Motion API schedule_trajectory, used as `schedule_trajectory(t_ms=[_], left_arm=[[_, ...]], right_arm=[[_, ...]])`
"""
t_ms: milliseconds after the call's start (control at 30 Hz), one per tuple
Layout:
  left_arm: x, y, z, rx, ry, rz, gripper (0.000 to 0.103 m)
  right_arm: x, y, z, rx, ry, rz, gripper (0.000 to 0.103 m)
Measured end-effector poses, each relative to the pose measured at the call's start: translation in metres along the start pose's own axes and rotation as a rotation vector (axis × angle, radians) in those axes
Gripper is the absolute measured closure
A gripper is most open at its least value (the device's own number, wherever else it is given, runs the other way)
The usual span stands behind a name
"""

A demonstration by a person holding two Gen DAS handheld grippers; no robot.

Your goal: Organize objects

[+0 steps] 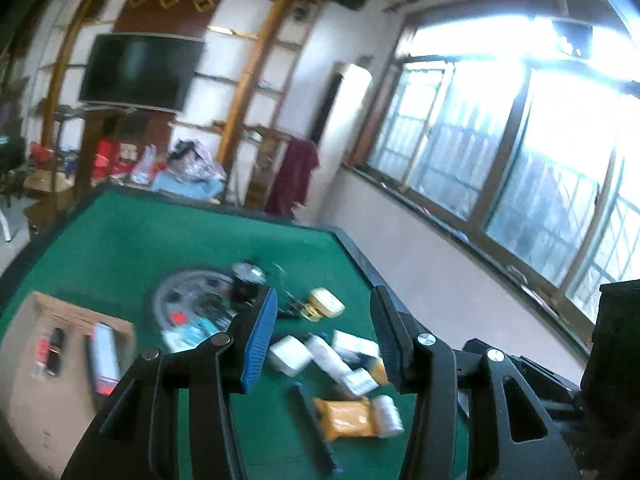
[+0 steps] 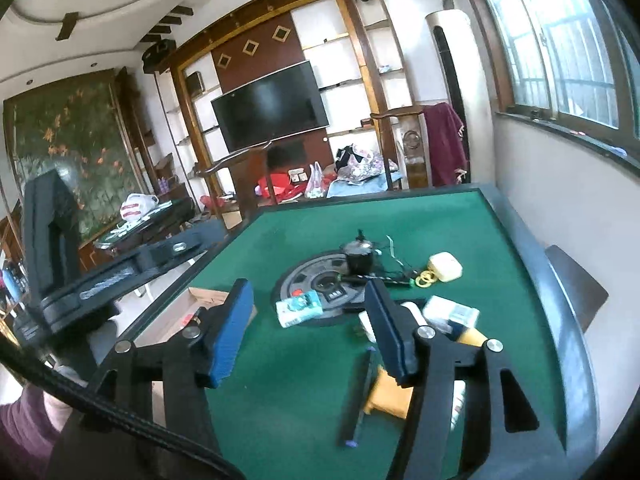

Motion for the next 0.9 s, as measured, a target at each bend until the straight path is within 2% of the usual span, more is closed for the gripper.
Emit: schedule_trajectory(t_ms=[133,267,333,467,600,733,767,833,900], left_arm=[[0.028,0.007,-0.001,-0.039,-0.011,-0.066,0.06],[0.051,-0.008,0.014,-0.056,-0.059,-0.141,0.06],[0.061,-0.024,0.031,-0.037,-0.079,-0.174,0.06],[0.072,-0.084,0.092,0.068,-0.087,-0.206,0.06],[0.062,-0.153,0.16,0.178,-0.022,-0.127,0.058],[0.041,-0.19,0.2,0.196,0.046,-0.002,0.053],[0.039,-0.194,0.203,0.199,0.071,0.019,0.051],[0.031,-0.201,0.205,0.218,0.135,0.084,0.037],[0.026,-0.198,0.197,0.225,0.157,0.101,0.031]], right_arm=[[0.014,-0.016,0.0,0.027,0.012,-0.016,0.046],[0.024,-0.038,0.016,0.062,0.049,-0.024,0.046],[0.027,-0.052,0.029,0.08,0.052,-0.033,0.046],[0.013,-0.086,0.069,0.115,0.039,-0.025,0.046],[-0.009,-0.122,0.126,0.131,-0.017,-0.055,0.046],[-0.028,-0.156,0.184,0.119,-0.097,-0.159,0.037],[-0.032,-0.166,0.201,0.124,-0.119,-0.202,0.036],[-0.034,-0.177,0.221,0.135,-0.144,-0.273,0.03],[-0.03,-0.183,0.244,0.143,-0.158,-0.357,0.023]])
Point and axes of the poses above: each gripper's, at about its wrist camera, not at the fingertips, and y roughly the way its jaws point, x to its right, z to its top, the point moved 9 cm from there along y, roughly the way its jaws point, and after that the axes turned 2 degrees about y, right-handed, at the moved point
